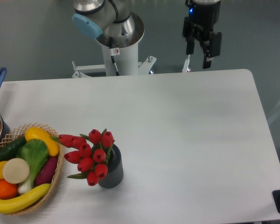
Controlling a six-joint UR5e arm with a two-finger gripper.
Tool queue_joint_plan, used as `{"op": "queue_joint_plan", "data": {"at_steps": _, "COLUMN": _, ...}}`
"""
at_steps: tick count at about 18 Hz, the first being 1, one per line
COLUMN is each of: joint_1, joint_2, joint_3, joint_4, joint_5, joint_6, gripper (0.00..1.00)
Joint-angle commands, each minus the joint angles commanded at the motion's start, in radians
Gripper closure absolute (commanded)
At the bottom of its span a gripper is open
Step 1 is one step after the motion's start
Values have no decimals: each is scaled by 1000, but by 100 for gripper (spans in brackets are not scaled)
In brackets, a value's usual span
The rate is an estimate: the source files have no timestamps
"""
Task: Pick up the flowers from the vase
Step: 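Move the open gripper down toward the red tulips in the black vase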
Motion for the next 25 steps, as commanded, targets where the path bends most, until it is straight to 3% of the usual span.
{"op": "queue_joint_plan", "data": {"at_steps": 10, "joint_1": -3, "joint_2": 3, "joint_3": -11, "joint_4": 3, "joint_5": -63, "joint_6": -231, "gripper": 0}}
{"op": "queue_joint_plan", "data": {"at_steps": 18, "joint_1": -58, "joint_2": -2, "joint_3": -37, "joint_4": 5, "joint_5": -64, "joint_6": -460, "gripper": 0}}
{"op": "queue_joint_plan", "data": {"at_steps": 22, "joint_1": -92, "joint_2": -9, "joint_3": -69, "joint_4": 86, "joint_5": -139, "joint_6": -616, "gripper": 0}}
{"op": "queue_joint_plan", "data": {"at_steps": 25, "joint_1": -100, "joint_2": -8, "joint_3": -136, "joint_4": 164, "joint_5": -291, "joint_6": -737, "gripper": 0}}
